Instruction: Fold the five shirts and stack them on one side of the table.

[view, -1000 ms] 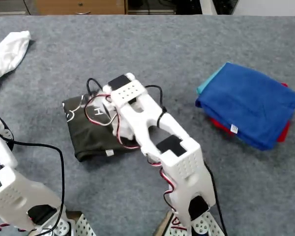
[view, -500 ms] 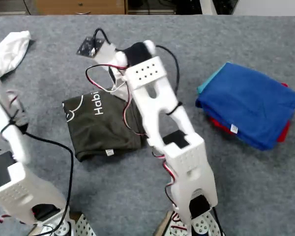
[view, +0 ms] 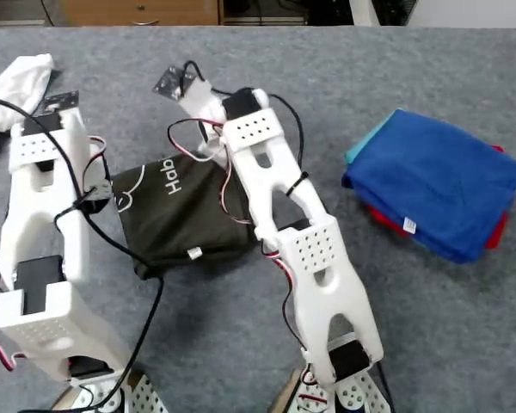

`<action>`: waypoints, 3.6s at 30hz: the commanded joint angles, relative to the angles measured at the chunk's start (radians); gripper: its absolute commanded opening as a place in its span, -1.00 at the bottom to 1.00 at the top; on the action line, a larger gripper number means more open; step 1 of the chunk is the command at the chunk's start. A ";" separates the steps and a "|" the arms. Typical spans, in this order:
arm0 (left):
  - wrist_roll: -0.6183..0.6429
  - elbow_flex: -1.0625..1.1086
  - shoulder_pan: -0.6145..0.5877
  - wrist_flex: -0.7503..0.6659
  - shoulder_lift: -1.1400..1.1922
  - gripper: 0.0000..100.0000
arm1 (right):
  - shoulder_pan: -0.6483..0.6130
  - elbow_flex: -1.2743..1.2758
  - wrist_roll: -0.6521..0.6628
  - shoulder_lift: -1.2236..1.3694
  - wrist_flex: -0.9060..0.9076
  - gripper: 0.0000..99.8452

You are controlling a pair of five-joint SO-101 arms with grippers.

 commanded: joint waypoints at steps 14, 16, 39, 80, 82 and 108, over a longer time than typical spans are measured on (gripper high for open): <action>0.006 0.066 0.052 -0.227 -0.041 -0.96 | -0.038 -0.173 -0.014 -0.214 0.416 -0.99; 0.006 0.133 0.052 -0.301 -0.041 -0.96 | -0.067 0.010 -0.014 -0.329 0.413 -0.99; 0.064 0.316 0.015 -0.572 0.018 -0.96 | -0.033 0.254 -0.012 -0.429 0.209 -0.57; 0.141 0.117 0.015 -0.486 0.171 -0.96 | 0.012 0.498 -0.068 -0.400 0.321 -0.99; 0.141 0.117 0.015 -0.486 0.171 -0.96 | 0.045 0.463 -0.041 -0.398 0.367 -0.99; 0.144 0.098 -0.015 -0.465 0.170 -0.96 | 0.133 1.214 -0.081 -1.066 0.399 -0.99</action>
